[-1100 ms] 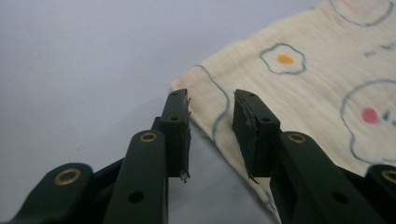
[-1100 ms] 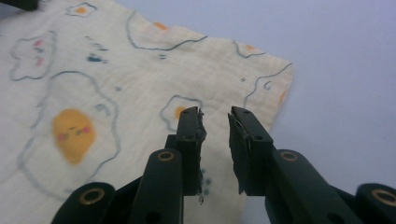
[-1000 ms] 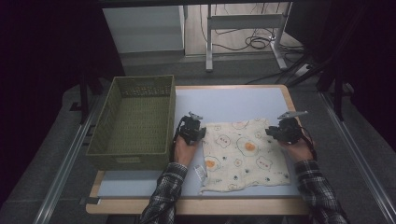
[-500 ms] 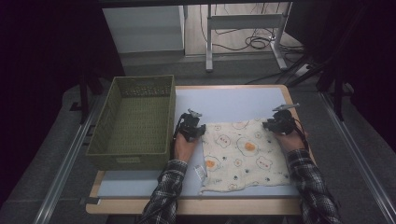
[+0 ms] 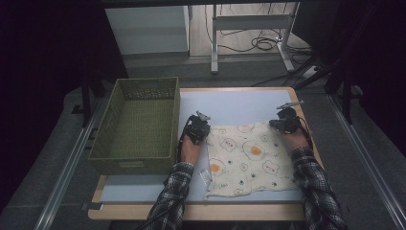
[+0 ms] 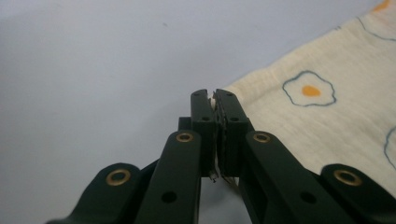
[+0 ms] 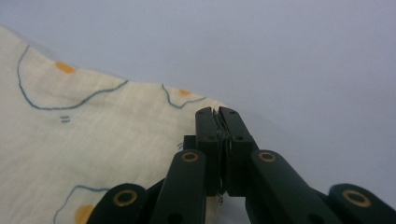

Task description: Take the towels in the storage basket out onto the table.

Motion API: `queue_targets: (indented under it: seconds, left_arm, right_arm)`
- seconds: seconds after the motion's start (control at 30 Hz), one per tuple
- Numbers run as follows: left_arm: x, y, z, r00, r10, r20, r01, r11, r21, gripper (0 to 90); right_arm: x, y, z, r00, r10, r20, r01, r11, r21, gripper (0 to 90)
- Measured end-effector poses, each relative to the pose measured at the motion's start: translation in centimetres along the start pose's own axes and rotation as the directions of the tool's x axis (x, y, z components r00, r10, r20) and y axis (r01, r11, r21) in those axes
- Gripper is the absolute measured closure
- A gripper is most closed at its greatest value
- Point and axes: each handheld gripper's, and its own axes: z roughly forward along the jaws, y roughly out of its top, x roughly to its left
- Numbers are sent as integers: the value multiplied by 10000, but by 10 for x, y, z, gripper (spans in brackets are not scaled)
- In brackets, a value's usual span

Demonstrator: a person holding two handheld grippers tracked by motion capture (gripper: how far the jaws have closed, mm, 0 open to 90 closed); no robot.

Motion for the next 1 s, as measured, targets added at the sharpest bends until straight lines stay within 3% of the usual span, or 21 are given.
queue_targets:
  seconds: [0.13, 0.27, 0.4, 0.63, 0.87, 1.0]
  left_arm:
    - [5, 9, -9, 9988, -269, -408, 244, 9978, -617, 877]
    - [5, 10, -13, 9987, -258, -439, 228, 9974, -677, 868]
    - [-3, 2, -19, 9995, -317, -88, 309, 9961, -832, 865]
    - [-23, -6, -39, 9984, 208, 532, -139, 9919, -1266, 863]
    - [-42, -17, -64, 9884, 686, 1356, -446, 9840, -1727, 862]
    - [-50, -31, -77, 9833, 1070, 1475, -790, 9798, -1840, 862]
  right_arm:
    - [0, 7, -5, 9998, 56, 186, -47, 9988, -479, 875]
    - [3, 5, -10, 10000, -55, 76, 59, 9982, -590, 875]
    - [7, -6, -17, 9998, -103, -197, 91, 9980, -629, 875]
    - [12, -27, -48, 9987, -334, -390, 298, 9955, -900, 875]
    - [17, -48, -80, 9966, -645, -504, 577, 9902, -1269, 875]
    - [21, -64, -95, 9957, -744, -549, 664, 9885, -1358, 875]
